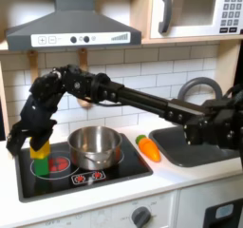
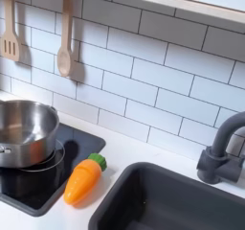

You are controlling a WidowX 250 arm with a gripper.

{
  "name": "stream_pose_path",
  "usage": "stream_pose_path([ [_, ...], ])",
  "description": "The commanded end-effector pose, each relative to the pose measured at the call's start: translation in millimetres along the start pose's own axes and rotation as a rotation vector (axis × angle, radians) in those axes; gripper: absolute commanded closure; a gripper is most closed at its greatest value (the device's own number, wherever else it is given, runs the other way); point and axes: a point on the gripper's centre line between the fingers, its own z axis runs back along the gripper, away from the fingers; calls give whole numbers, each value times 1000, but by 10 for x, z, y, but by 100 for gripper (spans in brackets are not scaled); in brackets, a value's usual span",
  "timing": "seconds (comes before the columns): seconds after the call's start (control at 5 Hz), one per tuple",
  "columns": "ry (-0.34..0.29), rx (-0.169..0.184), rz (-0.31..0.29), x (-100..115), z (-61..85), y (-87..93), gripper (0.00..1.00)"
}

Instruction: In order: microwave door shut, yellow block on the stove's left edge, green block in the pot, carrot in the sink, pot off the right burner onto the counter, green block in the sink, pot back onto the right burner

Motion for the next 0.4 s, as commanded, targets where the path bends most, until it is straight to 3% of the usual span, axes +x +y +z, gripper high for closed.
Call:
stream_pose_path([
  [0.0, -9, -36, -50, -4, -1, -121, 0],
  [0.2, -2, -49, -59, -16, -41, -143, 0],
])
